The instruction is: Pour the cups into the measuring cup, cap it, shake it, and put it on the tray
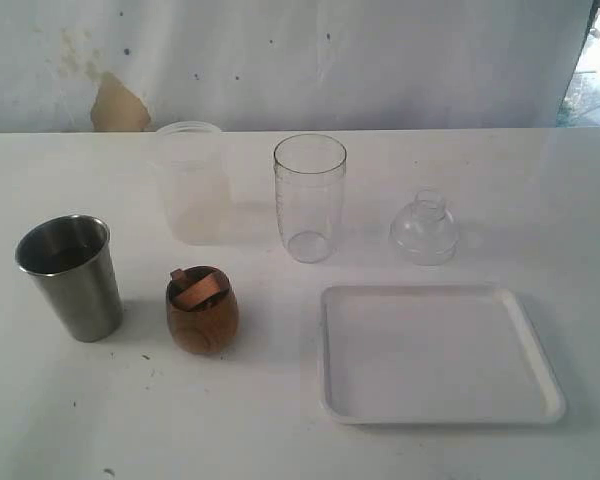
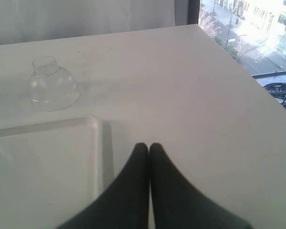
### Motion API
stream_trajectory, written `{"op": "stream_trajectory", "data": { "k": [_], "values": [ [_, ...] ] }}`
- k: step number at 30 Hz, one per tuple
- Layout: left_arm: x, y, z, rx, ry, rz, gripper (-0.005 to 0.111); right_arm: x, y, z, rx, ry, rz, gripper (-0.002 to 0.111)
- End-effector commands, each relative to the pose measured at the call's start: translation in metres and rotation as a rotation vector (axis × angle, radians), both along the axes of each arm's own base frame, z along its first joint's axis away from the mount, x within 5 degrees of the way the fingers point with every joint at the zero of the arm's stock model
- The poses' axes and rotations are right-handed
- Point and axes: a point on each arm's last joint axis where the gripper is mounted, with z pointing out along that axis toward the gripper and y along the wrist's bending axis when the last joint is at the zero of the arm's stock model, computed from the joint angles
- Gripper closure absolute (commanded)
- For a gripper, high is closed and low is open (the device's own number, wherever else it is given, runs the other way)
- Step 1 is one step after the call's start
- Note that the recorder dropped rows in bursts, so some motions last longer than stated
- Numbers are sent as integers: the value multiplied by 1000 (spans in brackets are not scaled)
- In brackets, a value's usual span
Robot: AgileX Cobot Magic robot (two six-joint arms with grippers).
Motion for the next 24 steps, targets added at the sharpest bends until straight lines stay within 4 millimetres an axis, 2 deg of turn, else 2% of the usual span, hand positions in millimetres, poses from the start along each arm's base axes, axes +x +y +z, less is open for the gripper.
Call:
{"op": "stream_trajectory", "data": {
  "k": [1, 5, 7, 9, 13, 15, 18, 20, 24],
  "values": [
    [-6, -2, 28, 133, -76, 16, 107, 0, 0, -1, -11, -7, 4, 108],
    [-12, -4, 56, 223, -98, 17, 107, 0, 0, -1, -11, -7, 4, 108],
    [-10, -5, 66, 233, -66, 7, 101, 0, 0, -1, -11, -7, 4, 108],
    [-6, -5, 73, 239, -48, 5, 89, 0, 0, -1, -11, -7, 4, 108],
    [6, -4, 80, 237, 13, -5, 50, 0, 0, -1, -11, -7, 4, 108],
    [12, -4, 81, 274, 56, -7, 42, 0, 0, -1, -11, -7, 4, 108],
    [19, -4, 81, 371, 97, 6, 50, 0, 0, -1, -11, -7, 4, 108],
    [22, -3, 85, 371, 61, 25, 57, 0, 0, -1, -11, -7, 4, 108],
    [27, -1, 96, 414, -30, 72, 57, 0, 0, -1, -11, -7, 4, 108]
  ]
}}
